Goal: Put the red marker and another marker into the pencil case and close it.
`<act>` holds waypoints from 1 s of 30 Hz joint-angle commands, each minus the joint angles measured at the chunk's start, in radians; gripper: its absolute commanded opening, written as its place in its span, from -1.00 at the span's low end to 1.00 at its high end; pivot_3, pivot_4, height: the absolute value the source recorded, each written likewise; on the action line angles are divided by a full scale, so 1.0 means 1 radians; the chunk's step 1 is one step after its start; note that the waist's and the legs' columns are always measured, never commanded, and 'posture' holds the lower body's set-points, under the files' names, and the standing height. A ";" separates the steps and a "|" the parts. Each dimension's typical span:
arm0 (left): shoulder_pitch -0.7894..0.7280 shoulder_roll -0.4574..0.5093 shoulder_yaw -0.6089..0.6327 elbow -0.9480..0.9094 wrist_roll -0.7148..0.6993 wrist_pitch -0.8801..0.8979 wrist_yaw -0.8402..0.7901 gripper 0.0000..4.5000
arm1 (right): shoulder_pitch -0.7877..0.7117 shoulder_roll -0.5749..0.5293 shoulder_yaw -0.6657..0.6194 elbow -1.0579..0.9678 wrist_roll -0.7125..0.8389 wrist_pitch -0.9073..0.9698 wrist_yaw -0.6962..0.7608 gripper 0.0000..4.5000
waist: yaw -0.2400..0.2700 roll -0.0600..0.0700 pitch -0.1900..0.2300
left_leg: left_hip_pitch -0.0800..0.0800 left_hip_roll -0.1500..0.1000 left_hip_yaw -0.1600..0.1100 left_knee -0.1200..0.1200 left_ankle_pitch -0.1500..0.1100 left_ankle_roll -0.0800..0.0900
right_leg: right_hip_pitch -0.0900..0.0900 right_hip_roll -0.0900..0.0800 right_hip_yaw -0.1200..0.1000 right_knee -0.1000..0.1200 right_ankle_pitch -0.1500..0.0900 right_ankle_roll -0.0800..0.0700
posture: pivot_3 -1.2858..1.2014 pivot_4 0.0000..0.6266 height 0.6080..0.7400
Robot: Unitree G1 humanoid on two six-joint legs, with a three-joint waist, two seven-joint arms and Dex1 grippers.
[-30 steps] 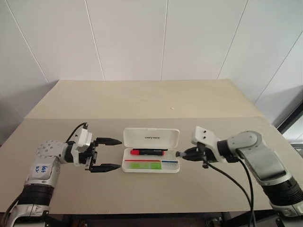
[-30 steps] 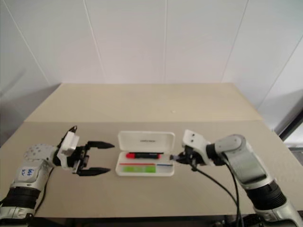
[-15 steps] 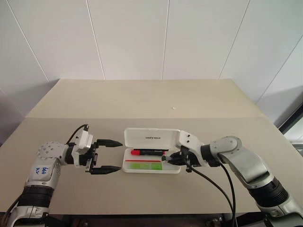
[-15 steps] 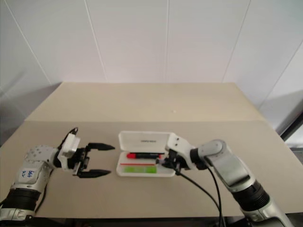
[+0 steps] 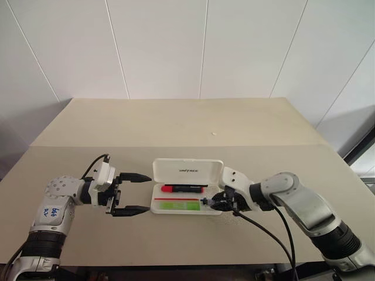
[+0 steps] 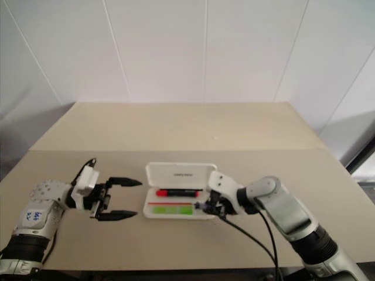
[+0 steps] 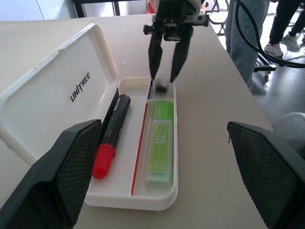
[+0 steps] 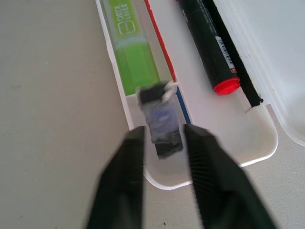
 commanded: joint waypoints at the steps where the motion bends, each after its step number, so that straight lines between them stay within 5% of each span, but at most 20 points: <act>1: -0.012 0.008 0.014 -0.012 -0.009 -0.005 0.005 1.00 | -0.006 0.004 -0.001 -0.004 0.008 -0.022 -0.009 0.65 | 0.000 0.000 0.000 | 0.000 0.000 0.000 0.000 0.000 0.000 | 0.000 0.000 0.000 0.000 0.000 0.000 | 0.03 -0.52 1.00; 4: -0.011 0.008 0.015 -0.012 -0.009 -0.004 0.007 1.00 | -0.011 -0.004 -0.010 -0.017 0.024 -0.017 -0.005 0.97 | 0.000 0.000 0.000 | 0.000 0.000 0.000 0.000 0.000 0.000 | 0.000 0.000 0.000 0.000 0.000 0.000 | 0.03 -0.52 1.00; 10: -0.010 0.018 0.021 -0.010 0.000 0.000 0.025 1.00 | -0.005 -0.027 -0.085 -0.068 0.089 -0.008 -0.001 0.97 | 0.000 0.000 0.000 | 0.000 0.000 0.000 0.000 0.000 0.000 | 0.000 0.000 0.000 0.000 0.000 0.000 | 0.03 -0.52 1.00; 22: -0.173 0.004 0.004 0.153 0.035 -0.041 0.039 1.00 | 0.200 0.033 -0.529 -0.125 0.374 -0.332 0.040 0.97 | 0.020 -0.001 0.000 | 0.000 0.000 0.000 0.000 0.000 0.000 | 0.001 0.000 -0.001 -0.001 0.000 0.001 | 0.03 -0.52 1.00; 25: -0.254 -0.014 0.003 0.253 0.042 -0.079 0.017 0.75 | 0.233 -0.016 -0.542 -0.096 0.358 -0.362 0.044 1.00 | 0.025 -0.001 0.000 | 0.000 0.000 0.000 0.001 0.000 0.000 | 0.001 0.000 -0.001 -0.001 0.000 0.001 | 0.03 -0.52 1.00; 30: -0.413 -0.043 -0.020 0.460 0.086 -0.159 -0.041 0.06 | 0.249 -0.039 -0.560 -0.075 0.362 -0.402 0.017 1.00 | 0.023 -0.001 0.000 | 0.000 0.000 0.000 0.002 0.000 0.001 | 0.002 0.001 -0.001 -0.001 0.001 0.001 | 0.03 -0.52 1.00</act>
